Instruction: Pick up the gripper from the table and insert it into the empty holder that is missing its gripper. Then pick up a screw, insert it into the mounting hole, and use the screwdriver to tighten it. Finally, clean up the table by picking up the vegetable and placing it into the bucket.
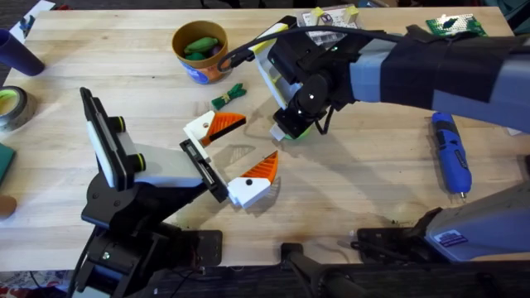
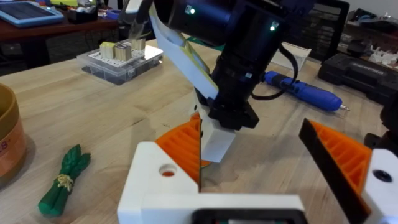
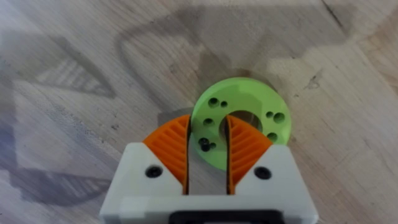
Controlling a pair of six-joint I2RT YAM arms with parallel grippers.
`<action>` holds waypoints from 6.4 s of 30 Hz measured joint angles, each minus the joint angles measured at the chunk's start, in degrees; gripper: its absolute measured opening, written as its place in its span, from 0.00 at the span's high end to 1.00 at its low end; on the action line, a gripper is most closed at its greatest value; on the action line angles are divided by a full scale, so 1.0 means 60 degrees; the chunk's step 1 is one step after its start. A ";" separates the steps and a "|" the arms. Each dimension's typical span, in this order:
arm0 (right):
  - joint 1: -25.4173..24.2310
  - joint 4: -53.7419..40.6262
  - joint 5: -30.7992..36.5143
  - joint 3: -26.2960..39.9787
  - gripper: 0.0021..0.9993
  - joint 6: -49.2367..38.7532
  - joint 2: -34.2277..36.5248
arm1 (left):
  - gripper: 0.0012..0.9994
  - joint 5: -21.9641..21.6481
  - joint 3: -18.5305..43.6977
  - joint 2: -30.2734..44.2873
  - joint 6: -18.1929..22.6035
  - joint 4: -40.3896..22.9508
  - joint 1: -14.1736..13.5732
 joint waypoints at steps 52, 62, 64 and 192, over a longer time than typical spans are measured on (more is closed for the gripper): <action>-0.0069 0.0045 -0.1005 -0.1096 0.70 -0.0350 -0.1077 | 0.01 -0.0010 0.0012 0.0040 -0.0006 0.0078 0.0002; -0.0069 0.0406 -0.0900 -0.1096 0.70 -0.0507 -0.1071 | 0.01 -0.0007 0.0012 0.0040 -0.0006 0.0078 0.0002; -0.0069 0.0407 -0.0900 -0.1096 0.70 -0.0507 -0.1071 | 0.01 -0.0008 0.0012 0.0040 -0.0006 0.0078 0.0002; 0.3217 -0.4483 -0.0884 0.6971 1.00 0.1462 0.0652 | 0.01 -0.0011 0.0012 0.0040 -0.0077 0.0075 0.0002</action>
